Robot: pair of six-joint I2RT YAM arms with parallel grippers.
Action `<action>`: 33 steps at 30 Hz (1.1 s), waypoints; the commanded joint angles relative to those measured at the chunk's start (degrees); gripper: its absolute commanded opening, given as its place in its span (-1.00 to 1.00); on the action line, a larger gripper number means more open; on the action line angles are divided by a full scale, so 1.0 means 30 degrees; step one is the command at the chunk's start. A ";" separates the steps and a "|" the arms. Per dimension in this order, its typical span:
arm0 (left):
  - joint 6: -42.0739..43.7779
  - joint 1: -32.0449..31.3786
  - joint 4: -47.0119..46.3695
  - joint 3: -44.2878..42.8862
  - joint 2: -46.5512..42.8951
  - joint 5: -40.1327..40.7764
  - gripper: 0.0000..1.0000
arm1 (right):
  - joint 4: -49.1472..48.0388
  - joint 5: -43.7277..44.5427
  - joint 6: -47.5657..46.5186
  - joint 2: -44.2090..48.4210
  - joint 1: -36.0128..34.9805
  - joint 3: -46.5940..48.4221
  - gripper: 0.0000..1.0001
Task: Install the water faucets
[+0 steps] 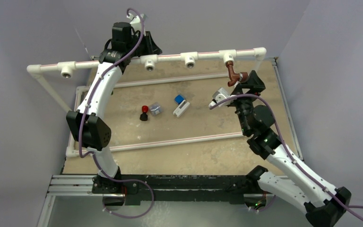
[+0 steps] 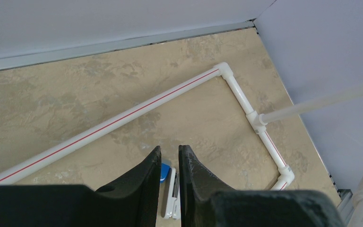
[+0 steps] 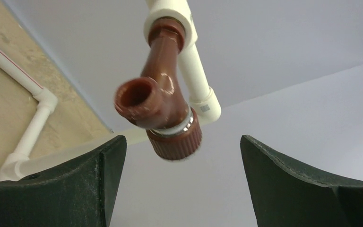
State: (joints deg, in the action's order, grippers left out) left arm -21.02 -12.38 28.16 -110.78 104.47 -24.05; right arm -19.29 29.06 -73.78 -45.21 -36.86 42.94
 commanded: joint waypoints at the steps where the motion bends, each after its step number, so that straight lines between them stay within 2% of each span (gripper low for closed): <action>1: 0.0047 0.0172 0.0573 0.0394 0.1170 -0.0800 -0.63 | -0.2196 -0.0033 -0.2170 -0.0878 -0.0076 0.0732 0.81; 5: 0.0091 0.0227 0.0582 0.0367 0.1131 -0.0771 -0.63 | -0.2855 0.0017 -0.2197 -0.1684 -0.0076 0.0978 0.73; 17: 0.0032 0.0344 0.0515 0.0369 0.1226 -0.1006 -0.63 | -0.3596 0.1083 -0.2584 -0.3469 -0.0135 0.2064 0.30; 19: 0.0018 0.0375 0.0515 0.0336 0.1232 -0.1031 -0.63 | -0.3493 0.1158 -0.2426 -0.3495 -0.0142 0.2021 0.18; 22: 0.0003 0.0406 0.0529 0.0336 0.1289 -0.1079 -0.63 | -0.3298 0.1223 -0.1992 -0.3448 -0.0186 0.1898 -0.14; 28: -0.0070 0.0435 0.0486 0.0311 0.1389 -0.1195 -0.63 | -0.3184 0.1498 -0.0321 -0.3518 -0.0488 0.1408 -1.00; 33: -0.0085 0.0436 0.0529 0.0161 0.1506 -0.1211 -0.63 | -0.3025 0.2684 0.3892 -0.4444 -0.1401 0.1616 -1.00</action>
State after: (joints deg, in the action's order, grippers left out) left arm -21.02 -12.19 28.32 -110.87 104.49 -25.04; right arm -26.89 33.54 -73.54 -56.53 -38.79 46.54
